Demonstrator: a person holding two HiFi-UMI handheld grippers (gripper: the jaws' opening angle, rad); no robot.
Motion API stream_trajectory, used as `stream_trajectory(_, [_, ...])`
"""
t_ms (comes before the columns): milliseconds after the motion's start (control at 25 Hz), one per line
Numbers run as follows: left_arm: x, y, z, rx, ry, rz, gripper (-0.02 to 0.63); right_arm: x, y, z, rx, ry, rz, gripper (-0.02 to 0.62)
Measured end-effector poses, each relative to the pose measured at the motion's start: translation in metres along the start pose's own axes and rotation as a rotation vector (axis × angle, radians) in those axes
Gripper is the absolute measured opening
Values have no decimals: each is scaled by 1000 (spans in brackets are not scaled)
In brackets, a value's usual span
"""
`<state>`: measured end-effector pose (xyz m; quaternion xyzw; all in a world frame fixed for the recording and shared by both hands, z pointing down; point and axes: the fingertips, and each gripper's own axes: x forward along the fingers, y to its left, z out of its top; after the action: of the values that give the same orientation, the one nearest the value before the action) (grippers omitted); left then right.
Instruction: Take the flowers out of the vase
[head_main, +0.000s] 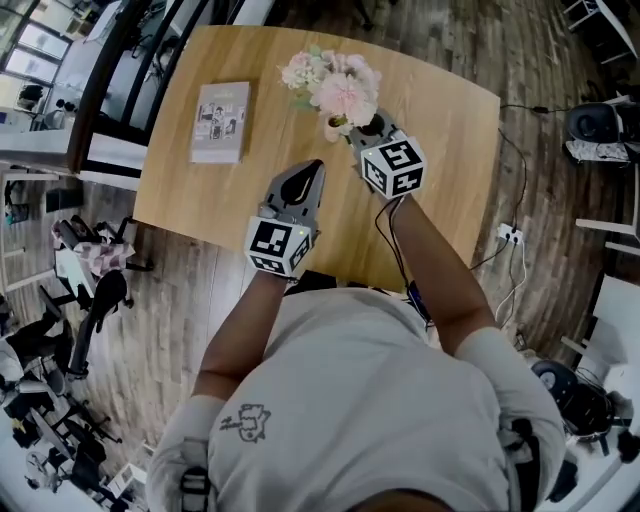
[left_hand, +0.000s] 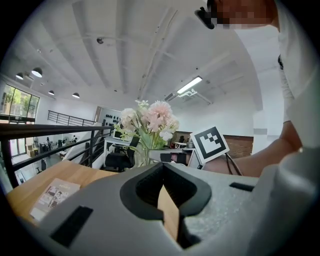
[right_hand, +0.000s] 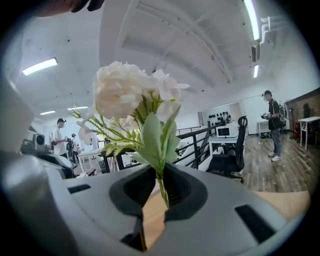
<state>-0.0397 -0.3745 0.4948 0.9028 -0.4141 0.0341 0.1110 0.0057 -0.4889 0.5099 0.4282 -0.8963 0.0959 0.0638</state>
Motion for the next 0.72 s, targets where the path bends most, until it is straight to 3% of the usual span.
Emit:
stream_trajectory(320, [-32, -34, 23, 47, -64, 50, 5, -55, 27, 26, -12, -48, 24, 51])
stream_trajectory(720, [-98, -82, 18, 49, -78, 111, 5, -136, 86, 18, -26, -43, 91, 51])
